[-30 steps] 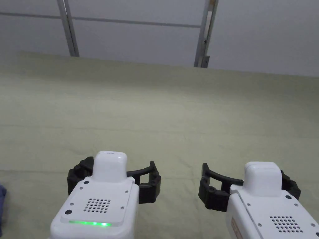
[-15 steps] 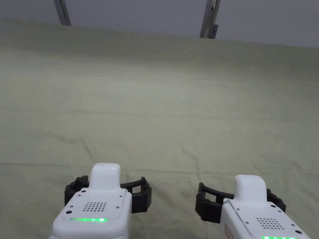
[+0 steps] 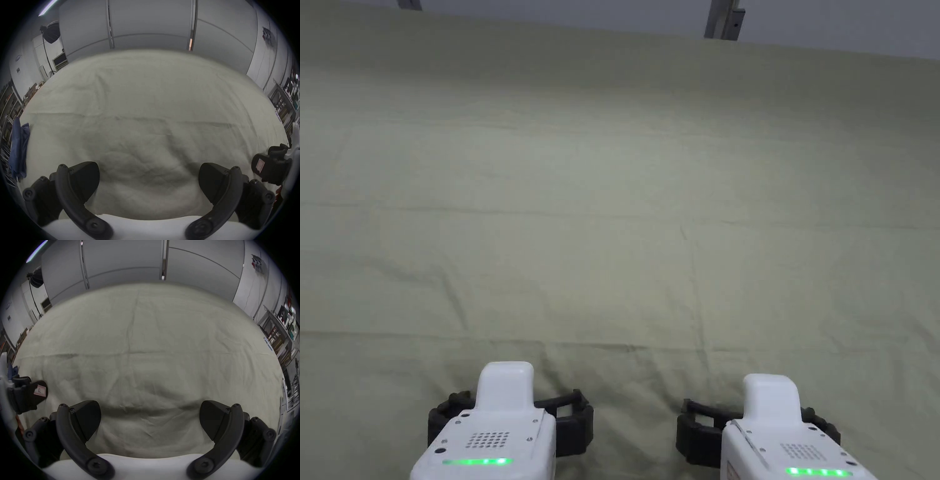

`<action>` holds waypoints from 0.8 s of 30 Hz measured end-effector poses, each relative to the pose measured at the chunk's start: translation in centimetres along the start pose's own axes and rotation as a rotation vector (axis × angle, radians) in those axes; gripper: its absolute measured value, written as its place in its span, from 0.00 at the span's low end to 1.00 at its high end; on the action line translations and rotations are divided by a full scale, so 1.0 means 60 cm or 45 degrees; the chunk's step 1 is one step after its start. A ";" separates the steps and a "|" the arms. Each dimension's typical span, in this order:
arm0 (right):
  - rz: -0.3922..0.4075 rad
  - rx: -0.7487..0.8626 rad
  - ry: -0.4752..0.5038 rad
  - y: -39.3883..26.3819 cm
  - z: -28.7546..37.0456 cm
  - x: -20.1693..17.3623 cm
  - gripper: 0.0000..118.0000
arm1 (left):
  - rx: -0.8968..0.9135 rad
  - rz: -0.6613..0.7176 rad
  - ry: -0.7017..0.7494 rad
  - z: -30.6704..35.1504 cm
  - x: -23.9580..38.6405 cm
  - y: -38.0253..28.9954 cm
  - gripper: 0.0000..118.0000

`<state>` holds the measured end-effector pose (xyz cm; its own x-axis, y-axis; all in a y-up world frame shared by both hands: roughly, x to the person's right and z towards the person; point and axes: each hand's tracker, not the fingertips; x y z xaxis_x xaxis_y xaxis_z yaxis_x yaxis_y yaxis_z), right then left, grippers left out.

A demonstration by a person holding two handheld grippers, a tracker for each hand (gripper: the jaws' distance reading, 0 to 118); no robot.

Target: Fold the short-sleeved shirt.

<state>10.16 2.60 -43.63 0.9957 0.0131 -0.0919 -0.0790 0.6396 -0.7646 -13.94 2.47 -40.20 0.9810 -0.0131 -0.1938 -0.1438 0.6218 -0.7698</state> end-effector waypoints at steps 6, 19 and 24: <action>0.005 -0.039 0.003 0.000 0.000 -0.003 1.00 | 0.010 -0.001 0.004 0.001 -0.001 -0.001 1.00; 0.004 -0.028 0.001 -0.004 0.001 -0.006 1.00 | 0.021 0.002 0.001 0.003 -0.005 -0.002 1.00; 0.014 -0.032 -0.016 -0.004 -0.001 -0.009 1.00 | 0.022 0.000 0.003 0.003 -0.005 -0.002 1.00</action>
<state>9.66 2.41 -43.43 0.9952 0.0299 -0.0926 -0.0912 0.6200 -0.7793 -14.18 2.53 -39.97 0.9806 -0.0148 -0.1954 -0.1417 0.6351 -0.7594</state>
